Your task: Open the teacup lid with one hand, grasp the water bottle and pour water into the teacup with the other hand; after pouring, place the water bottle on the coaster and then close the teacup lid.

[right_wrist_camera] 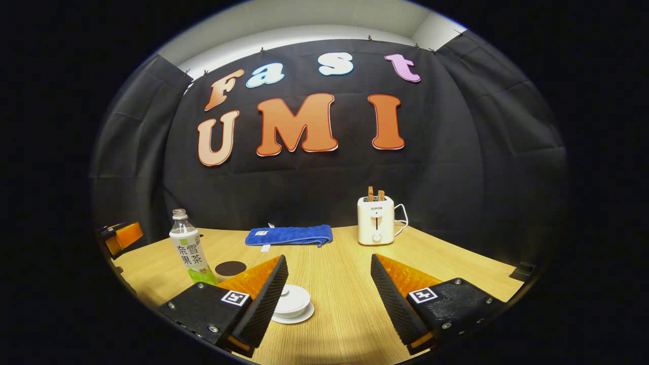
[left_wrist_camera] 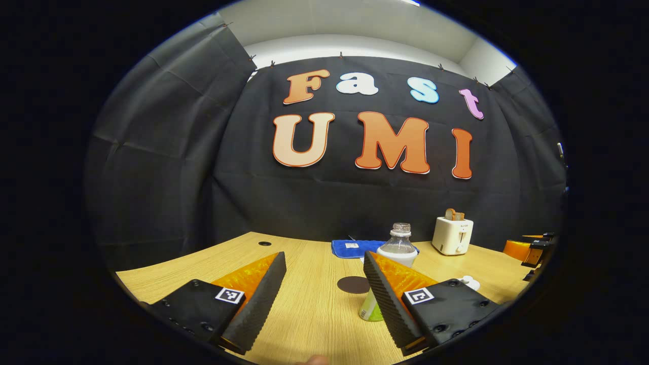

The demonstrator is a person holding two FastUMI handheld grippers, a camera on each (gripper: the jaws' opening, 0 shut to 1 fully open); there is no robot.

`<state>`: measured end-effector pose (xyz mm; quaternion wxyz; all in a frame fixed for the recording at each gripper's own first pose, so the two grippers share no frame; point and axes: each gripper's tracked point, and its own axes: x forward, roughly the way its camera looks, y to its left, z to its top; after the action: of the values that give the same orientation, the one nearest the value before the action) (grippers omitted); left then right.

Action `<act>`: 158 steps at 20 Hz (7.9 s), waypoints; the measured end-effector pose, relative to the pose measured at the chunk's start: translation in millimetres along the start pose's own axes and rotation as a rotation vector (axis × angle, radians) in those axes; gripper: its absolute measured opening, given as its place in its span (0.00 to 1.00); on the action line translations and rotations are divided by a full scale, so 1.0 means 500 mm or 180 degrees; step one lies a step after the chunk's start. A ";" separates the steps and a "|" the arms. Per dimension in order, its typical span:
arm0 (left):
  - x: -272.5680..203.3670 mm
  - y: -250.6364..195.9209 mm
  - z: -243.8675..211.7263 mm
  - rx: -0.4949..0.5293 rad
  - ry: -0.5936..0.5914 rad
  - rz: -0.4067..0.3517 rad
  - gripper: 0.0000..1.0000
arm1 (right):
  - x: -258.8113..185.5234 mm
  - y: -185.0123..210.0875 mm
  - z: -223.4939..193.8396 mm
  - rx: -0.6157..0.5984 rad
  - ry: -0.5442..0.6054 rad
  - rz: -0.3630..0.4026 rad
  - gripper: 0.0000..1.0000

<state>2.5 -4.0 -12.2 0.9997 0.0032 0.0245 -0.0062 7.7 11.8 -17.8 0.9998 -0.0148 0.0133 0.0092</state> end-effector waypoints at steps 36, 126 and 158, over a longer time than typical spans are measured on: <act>0.016 0.043 -0.068 0.0019 0.0292 0.0112 0.99 | 0.110 0.138 -0.161 -0.0342 0.0790 0.0249 0.70; 0.160 -0.318 -0.205 0.5011 0.0628 -0.1538 0.62 | -0.007 -0.213 -0.161 0.0287 0.0835 -0.0613 0.22; 0.180 -0.397 -0.118 0.7603 -0.0002 -0.1780 0.60 | -0.007 -0.205 -0.184 0.0253 0.0947 -0.0534 0.22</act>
<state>87.2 -203.4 -76.9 0.3330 0.9121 0.0030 -0.2391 3.6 -93.7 -106.7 0.9838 0.0224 0.1603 -0.0771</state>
